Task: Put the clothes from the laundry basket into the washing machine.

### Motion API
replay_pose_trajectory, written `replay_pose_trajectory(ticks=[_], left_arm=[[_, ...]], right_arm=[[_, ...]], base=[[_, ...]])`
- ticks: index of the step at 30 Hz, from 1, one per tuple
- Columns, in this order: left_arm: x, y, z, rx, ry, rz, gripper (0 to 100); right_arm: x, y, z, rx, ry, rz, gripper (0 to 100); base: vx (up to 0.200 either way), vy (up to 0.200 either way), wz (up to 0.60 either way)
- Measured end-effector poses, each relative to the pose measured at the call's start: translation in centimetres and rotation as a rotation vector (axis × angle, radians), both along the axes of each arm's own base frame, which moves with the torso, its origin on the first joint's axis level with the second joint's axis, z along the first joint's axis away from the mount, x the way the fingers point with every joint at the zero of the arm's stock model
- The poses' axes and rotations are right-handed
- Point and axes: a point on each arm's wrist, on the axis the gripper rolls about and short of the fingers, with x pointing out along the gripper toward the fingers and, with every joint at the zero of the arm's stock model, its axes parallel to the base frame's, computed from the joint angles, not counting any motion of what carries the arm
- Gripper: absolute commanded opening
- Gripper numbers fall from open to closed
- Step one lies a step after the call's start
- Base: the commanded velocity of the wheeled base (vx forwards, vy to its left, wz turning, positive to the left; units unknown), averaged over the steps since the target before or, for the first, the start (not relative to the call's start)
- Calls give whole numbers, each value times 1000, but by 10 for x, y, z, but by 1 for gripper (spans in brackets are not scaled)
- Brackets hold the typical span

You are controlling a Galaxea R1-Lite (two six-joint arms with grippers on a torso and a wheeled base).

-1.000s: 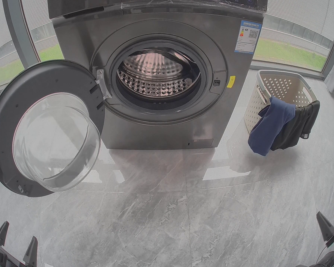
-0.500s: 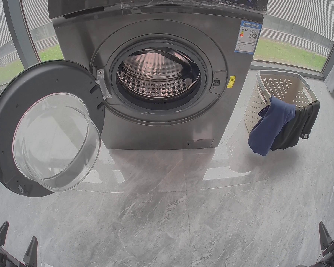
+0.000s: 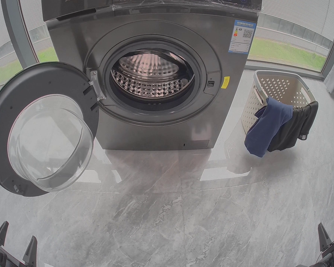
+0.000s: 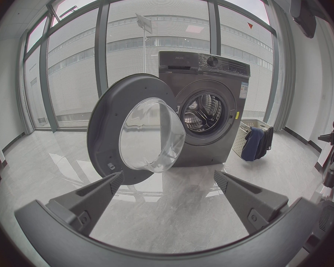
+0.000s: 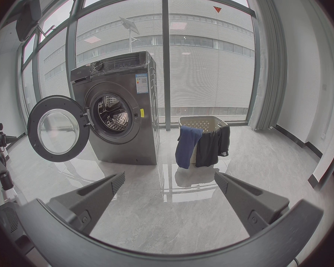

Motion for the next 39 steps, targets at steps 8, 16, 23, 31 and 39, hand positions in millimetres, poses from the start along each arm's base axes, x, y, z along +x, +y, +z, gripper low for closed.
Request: replay_pose_trajectory(ticks=[8,16,23,31,39], left_arm=[[0,0,0,0,0,0,100],[0,0,0,1,0,0,100],[0,0,0,0,0,0,100],[0,0,0,1,0,0,100],[0,0,0,-1,0,-2,100]], right_arm=[[0,0,0,0,0,0,100],[0,0,0,-1,0,-1,100],[0,0,0,-1,0,0,100],[0,0,0,-3,1,1,100],[0,0,0,-2,1,0,100]], base=[[0,-200,0],[0,-175,0],[0,0,0],[200,0,0],[200,0,0]])
